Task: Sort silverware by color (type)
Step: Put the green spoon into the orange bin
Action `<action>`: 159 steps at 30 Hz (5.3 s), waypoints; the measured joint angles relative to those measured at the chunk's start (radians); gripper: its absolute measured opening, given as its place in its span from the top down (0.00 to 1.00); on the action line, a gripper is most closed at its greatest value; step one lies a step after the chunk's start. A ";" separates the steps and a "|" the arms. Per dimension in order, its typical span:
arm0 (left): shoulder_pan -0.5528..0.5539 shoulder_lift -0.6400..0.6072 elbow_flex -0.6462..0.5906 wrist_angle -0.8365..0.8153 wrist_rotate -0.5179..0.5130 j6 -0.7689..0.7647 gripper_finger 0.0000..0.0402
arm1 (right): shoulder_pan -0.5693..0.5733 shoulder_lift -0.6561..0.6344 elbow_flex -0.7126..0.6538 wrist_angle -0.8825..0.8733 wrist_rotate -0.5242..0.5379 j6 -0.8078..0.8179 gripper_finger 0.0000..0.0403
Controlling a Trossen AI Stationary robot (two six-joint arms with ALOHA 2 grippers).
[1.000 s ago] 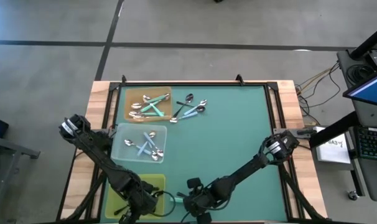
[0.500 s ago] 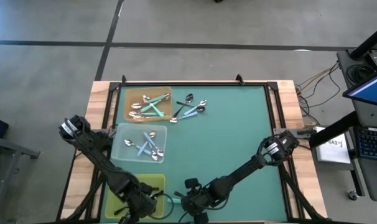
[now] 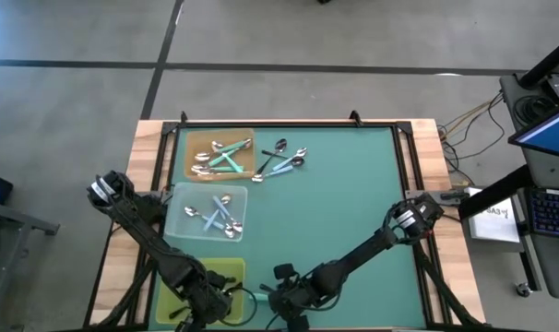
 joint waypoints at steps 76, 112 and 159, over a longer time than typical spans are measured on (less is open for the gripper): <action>0.068 -0.134 -0.117 -0.019 -0.003 0.032 0.63 | -0.110 -0.148 0.339 -0.747 0.085 -0.168 0.92; 1.077 -0.710 -0.435 0.316 -0.338 0.749 0.63 | -0.552 -0.671 -0.828 0.945 0.292 -0.154 0.92; 1.206 -0.535 -0.425 1.023 -0.348 0.374 0.92 | -0.646 -0.509 -0.505 0.943 0.538 -0.722 0.91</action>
